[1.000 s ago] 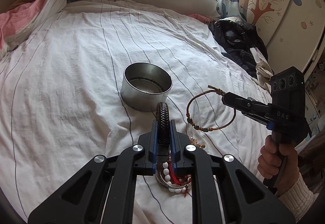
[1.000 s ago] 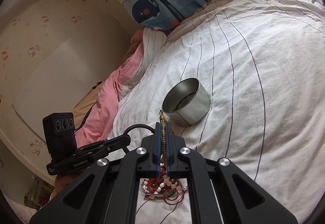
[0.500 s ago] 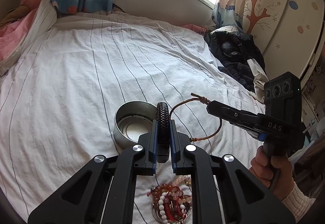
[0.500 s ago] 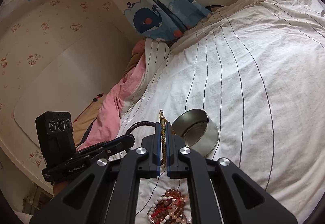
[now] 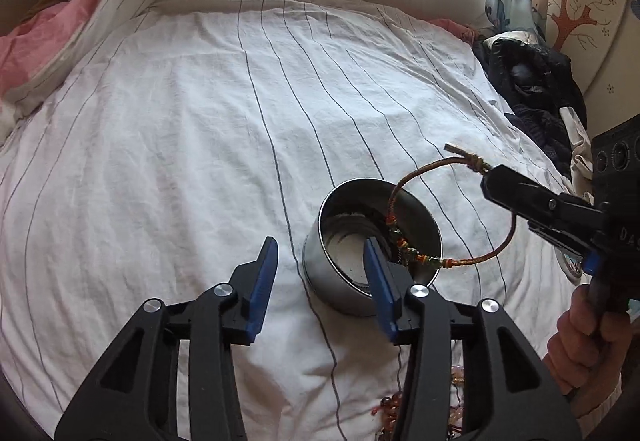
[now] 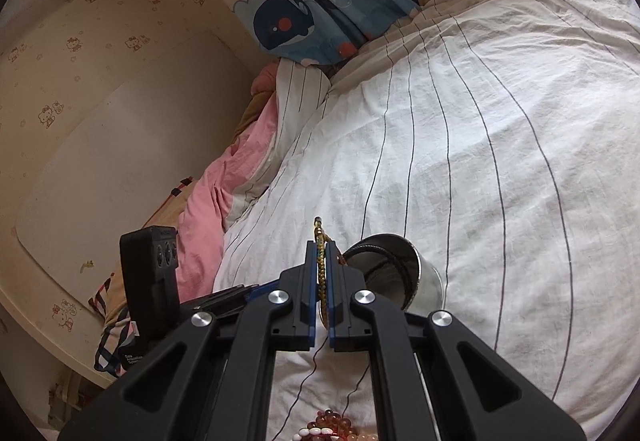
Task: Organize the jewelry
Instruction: 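Drop the black bracelet into the tin with the left tool while the right drops the bangle, then move the open left tool back over the jewelry pile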
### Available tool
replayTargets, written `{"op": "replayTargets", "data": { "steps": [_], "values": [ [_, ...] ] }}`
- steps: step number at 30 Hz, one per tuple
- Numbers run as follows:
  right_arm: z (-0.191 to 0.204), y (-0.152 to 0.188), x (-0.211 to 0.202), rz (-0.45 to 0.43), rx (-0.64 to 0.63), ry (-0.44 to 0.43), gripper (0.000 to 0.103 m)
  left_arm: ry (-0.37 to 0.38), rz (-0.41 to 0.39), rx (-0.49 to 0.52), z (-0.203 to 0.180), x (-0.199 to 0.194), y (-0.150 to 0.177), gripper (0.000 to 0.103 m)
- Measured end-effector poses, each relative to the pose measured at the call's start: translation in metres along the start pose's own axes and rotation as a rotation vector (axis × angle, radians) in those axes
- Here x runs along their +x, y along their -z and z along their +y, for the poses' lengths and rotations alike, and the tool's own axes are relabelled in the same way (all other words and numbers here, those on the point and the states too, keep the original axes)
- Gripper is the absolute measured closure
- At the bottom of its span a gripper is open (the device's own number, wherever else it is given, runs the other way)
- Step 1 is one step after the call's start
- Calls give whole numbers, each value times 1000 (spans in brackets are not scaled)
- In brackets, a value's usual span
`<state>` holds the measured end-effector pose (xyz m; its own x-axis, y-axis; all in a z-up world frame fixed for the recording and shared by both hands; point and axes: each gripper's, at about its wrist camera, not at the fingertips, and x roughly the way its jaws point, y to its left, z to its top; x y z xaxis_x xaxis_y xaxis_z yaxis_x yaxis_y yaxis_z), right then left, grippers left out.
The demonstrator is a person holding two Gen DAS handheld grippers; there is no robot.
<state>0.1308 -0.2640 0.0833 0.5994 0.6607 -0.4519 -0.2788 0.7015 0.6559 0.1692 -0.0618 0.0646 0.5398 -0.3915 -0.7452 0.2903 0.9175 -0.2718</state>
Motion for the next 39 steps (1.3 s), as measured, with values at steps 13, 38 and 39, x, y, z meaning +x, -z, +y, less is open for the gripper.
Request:
{"op": "replayTargets", "data": {
  "steps": [13,38,39],
  "values": [
    [5,17,0,33,-98,304,74,-185,-70,51,-2,-37,12,21],
    [6,114,-32,232,-192,413,49,-193,-16,316,-47,-66,102,8],
    [7,116,-29,241,-206,424,49,-162,-20,328,-51,-68,103,8]
  ]
}}
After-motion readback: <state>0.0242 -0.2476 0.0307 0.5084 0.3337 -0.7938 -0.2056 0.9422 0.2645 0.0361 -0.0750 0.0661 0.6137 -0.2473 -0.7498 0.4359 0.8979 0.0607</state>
